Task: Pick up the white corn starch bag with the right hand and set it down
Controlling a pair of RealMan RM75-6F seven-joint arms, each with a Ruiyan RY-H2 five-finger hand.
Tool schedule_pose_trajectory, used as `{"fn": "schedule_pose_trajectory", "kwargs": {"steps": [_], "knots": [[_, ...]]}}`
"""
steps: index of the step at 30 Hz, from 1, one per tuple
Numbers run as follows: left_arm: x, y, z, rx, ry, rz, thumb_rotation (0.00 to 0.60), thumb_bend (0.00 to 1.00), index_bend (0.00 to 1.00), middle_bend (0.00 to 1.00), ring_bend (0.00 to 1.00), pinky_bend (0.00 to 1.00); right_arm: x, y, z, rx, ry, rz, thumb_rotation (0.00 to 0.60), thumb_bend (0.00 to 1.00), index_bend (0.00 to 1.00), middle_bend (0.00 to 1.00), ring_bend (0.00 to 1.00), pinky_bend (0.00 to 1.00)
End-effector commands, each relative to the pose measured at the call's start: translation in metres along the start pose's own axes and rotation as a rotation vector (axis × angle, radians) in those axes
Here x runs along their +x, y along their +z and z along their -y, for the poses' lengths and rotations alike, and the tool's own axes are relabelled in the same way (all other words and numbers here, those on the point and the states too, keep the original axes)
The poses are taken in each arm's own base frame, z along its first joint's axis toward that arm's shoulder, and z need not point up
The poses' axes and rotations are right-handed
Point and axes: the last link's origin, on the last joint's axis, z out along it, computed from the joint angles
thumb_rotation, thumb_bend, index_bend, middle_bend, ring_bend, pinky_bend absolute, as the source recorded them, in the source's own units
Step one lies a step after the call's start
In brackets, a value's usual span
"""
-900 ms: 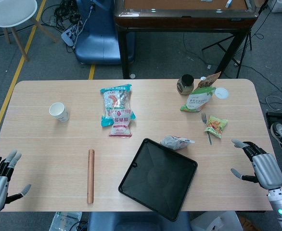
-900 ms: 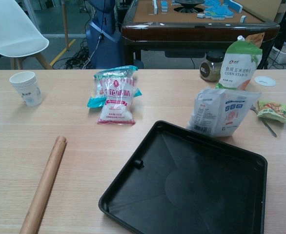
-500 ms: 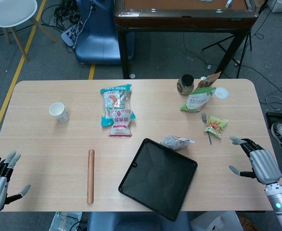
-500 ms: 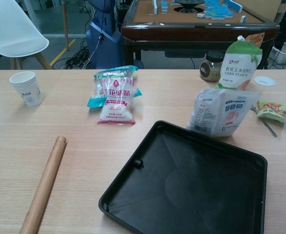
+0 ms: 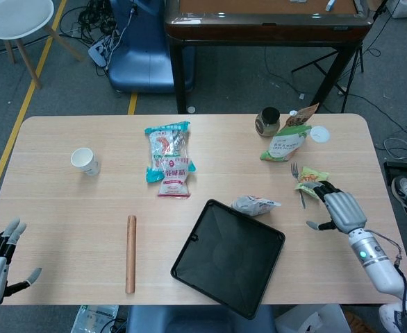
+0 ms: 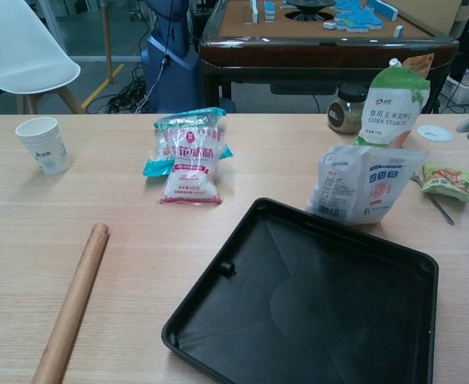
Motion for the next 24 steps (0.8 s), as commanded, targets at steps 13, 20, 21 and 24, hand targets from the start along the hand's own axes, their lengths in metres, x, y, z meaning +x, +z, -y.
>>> {"fn": "schedule_pose_trajectory", "kwargs": {"steps": [13,20,21,24], "knots": [[0.0,-0.001,-0.001,0.009,0.015,0.004,0.6,0.19,0.07,0.05,0.11,0.01,-0.044,0.068,0.042,0.101,-0.026,0.086,0.6,0.0,0.13,0.18,0.12,0.29],[-0.001,0.0,-0.003,0.003,0.016,0.011,0.6,0.19,0.07,0.05,0.11,0.01,-0.058,0.083,0.053,0.129,-0.029,0.09,0.6,0.0,0.13,0.18,0.12,0.29],[-0.001,0.001,-0.004,0.003,0.017,0.01,0.6,0.19,0.07,0.05,0.11,0.01,-0.06,0.085,0.055,0.135,-0.03,0.09,0.6,0.0,0.13,0.18,0.12,0.29],[-0.001,0.0,-0.003,0.006,0.019,0.01,0.6,0.19,0.07,0.05,0.11,0.01,-0.065,0.091,0.062,0.152,-0.019,0.09,0.6,0.0,0.13,0.19,0.12,0.29]]}}
